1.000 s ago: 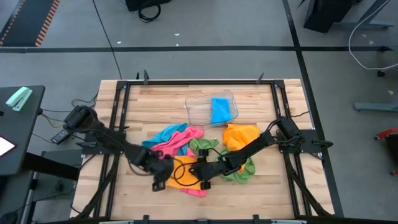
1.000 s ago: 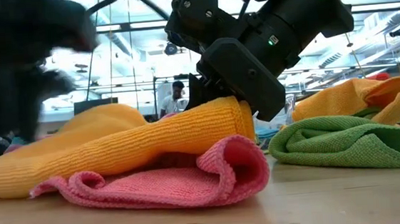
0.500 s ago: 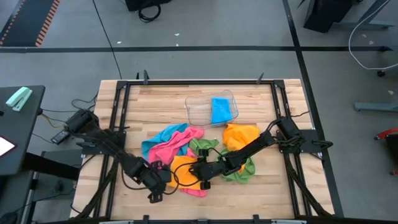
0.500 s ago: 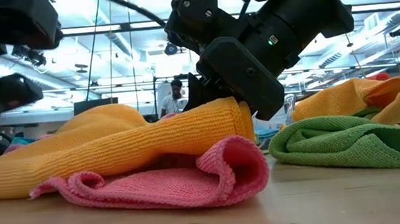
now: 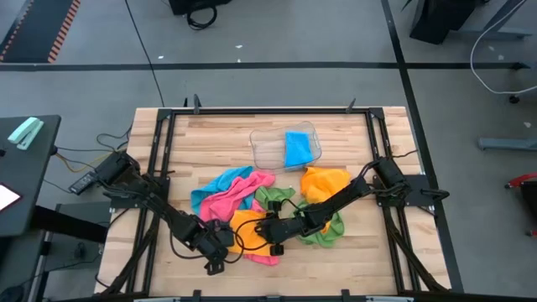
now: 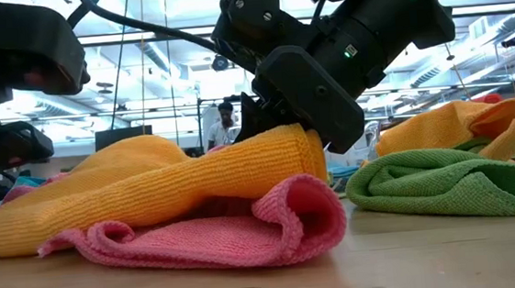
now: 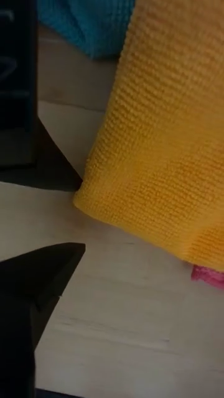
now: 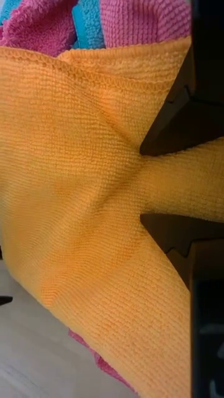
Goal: Fold microfiber towels
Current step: Fold the left yellow microfiber cloth
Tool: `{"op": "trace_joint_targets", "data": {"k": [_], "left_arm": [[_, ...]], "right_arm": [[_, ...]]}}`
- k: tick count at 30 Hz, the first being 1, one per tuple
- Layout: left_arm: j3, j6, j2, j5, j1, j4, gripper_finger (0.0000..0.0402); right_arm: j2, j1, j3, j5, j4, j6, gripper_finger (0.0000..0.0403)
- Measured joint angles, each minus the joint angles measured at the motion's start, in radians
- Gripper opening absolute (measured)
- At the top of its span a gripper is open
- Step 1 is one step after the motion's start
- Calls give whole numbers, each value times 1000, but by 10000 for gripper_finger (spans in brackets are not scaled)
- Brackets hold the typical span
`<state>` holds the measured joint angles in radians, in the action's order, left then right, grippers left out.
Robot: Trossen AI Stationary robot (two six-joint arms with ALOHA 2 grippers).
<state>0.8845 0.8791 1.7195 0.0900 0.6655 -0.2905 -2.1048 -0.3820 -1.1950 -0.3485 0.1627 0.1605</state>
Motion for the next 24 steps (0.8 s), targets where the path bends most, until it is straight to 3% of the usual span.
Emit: {"op": "trace_joint_targets", "data": {"k": [8, 18, 24], "left_arm": [[-2, 27, 3, 101, -3, 4, 17], [134, -106, -32, 57, -1, -57, 11], [214, -214, -31, 174, -1, -121, 22]], "right_arm": [[0, 0, 0, 0, 0, 0, 174], [0, 0, 0, 10, 0, 1, 174], [0, 0, 0, 10, -1, 10, 174]]}}
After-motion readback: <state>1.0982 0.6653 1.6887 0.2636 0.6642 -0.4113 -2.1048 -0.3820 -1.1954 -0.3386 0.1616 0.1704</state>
